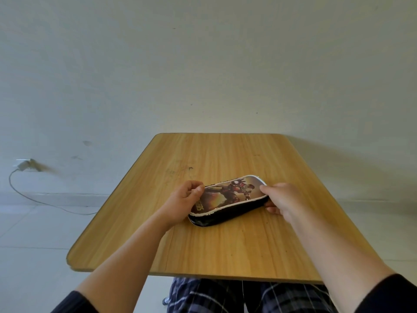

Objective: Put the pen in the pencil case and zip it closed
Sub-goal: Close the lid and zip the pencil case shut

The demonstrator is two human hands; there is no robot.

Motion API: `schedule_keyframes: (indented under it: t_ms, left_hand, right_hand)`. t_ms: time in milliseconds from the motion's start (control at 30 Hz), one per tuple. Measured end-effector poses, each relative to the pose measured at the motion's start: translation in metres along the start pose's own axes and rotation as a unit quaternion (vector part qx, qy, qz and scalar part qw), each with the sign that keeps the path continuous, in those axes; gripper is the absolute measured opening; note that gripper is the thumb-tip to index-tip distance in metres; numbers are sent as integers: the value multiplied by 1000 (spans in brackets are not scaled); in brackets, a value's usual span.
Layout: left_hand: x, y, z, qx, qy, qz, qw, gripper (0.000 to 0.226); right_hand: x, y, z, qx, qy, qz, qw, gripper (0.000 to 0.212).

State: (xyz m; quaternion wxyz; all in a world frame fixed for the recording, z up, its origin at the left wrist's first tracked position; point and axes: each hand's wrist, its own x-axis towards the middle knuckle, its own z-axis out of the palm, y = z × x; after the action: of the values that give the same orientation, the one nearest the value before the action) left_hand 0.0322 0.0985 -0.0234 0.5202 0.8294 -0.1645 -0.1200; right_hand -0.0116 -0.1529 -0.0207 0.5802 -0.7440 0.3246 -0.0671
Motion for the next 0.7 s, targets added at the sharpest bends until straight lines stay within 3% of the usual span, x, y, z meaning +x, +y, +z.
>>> schedule_keyframes:
  t_ms: [167, 467, 600, 700]
  left_hand:
    - [23, 12, 6, 233, -56, -40, 970, 63]
    - [52, 46, 13, 281, -122, -53, 950, 79]
    - [63, 51, 20, 320, -125, -53, 938, 70]
    - [67, 48, 22, 293, -115, -59, 947, 66]
  right_hand:
    - [4, 2, 0, 5, 11, 2, 1000, 17]
    - [5, 6, 0, 70, 8, -7, 998, 14]
    - [3, 2, -4, 55, -14, -43, 997, 9]
    - [3, -3, -7, 32, -31, -59, 997, 8]
